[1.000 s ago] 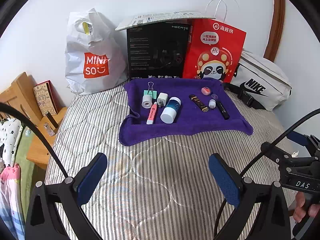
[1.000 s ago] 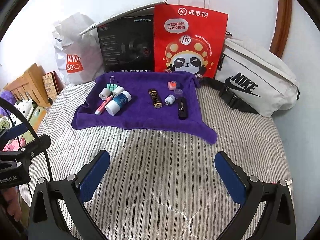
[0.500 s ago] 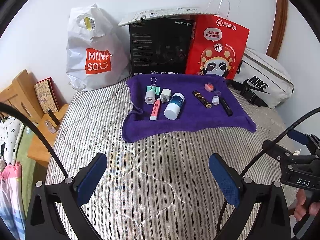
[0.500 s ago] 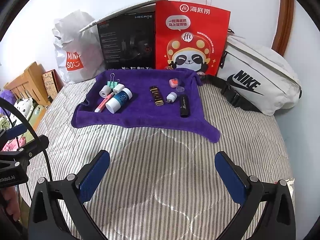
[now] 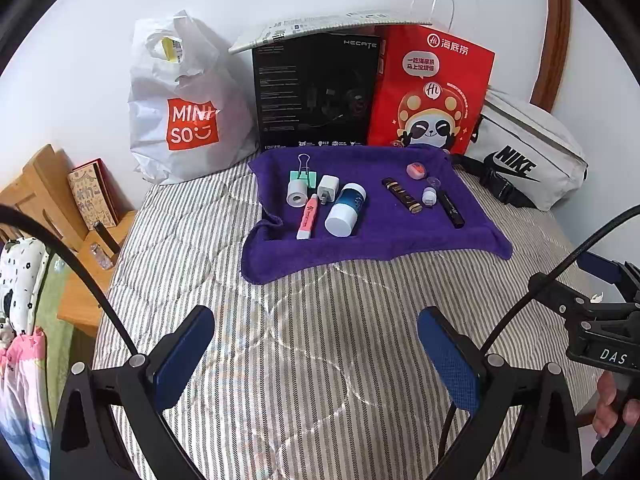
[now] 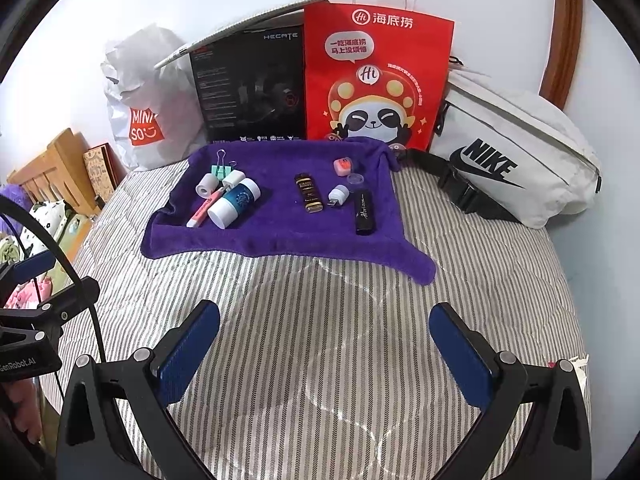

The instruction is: Organize rigid objects

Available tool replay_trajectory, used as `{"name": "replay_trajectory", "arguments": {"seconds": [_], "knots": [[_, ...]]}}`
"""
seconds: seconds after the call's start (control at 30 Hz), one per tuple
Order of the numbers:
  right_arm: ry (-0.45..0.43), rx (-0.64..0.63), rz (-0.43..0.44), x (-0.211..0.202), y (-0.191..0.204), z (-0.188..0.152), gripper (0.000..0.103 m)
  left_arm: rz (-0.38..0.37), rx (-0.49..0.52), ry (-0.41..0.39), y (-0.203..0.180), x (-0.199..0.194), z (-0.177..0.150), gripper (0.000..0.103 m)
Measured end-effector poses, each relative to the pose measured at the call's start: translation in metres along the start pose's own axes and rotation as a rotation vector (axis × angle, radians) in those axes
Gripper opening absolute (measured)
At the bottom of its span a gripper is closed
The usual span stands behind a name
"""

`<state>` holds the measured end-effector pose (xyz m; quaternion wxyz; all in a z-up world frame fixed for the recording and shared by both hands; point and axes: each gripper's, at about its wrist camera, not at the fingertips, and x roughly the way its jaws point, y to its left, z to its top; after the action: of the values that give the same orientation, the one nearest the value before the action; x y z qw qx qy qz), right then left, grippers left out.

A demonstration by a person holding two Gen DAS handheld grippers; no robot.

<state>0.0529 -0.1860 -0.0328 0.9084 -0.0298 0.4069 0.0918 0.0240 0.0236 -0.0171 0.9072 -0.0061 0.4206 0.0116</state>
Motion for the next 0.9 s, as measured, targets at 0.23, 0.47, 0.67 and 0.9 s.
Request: {"name": "replay_trajectory", "arguments": {"seconds": [0.23,0.47,0.67,0.9], "knots": [[0.002,0.002,0.001,0.0008,-0.0009,-0.0003,0.103,0.004,0.009,0.003,-0.0014,0.0009,-0.0003,0.103],[0.001,0.002,0.001,0.0004,-0.0012,-0.0002,0.103,0.004,0.006,0.002,-0.0015,0.0006,-0.0005,0.103],[0.001,0.001,0.001,0.0003,-0.0015,-0.0002,0.103,0.005,0.005,0.006,-0.0001,0.0010,-0.0013,0.103],[0.003,0.001,0.001,-0.0001,-0.0015,-0.0007,0.103,0.007,0.005,0.005,-0.0004,0.0009,-0.0020,0.103]]}}
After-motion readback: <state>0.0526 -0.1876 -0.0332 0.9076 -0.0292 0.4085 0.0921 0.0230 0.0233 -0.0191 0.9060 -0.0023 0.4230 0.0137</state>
